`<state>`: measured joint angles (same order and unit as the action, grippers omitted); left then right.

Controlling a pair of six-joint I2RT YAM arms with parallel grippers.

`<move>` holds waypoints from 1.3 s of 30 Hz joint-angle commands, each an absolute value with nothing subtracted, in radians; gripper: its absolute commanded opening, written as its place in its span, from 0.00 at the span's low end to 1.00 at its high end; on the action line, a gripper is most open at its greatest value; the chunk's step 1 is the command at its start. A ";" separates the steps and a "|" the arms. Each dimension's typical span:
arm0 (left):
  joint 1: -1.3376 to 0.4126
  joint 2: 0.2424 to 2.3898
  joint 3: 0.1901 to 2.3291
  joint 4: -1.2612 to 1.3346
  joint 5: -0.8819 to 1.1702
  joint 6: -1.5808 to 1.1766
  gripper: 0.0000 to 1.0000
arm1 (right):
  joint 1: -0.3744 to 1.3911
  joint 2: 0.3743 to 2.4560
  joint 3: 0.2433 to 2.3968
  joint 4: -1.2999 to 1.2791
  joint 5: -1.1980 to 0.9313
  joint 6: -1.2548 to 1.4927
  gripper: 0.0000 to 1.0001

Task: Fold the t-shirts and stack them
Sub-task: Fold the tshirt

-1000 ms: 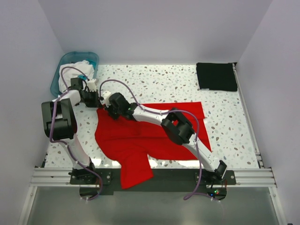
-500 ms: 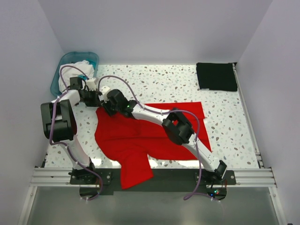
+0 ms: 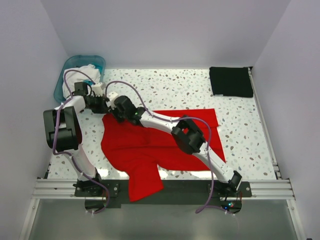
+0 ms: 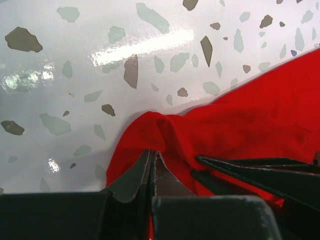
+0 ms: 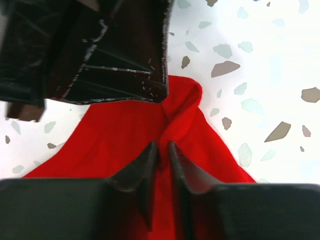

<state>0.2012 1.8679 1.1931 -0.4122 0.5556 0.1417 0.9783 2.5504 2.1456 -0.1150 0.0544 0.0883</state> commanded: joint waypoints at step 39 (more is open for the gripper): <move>0.178 1.770 1.309 -0.296 0.374 0.087 0.22 | 0.856 2.246 1.959 -0.107 -0.204 0.045 0.35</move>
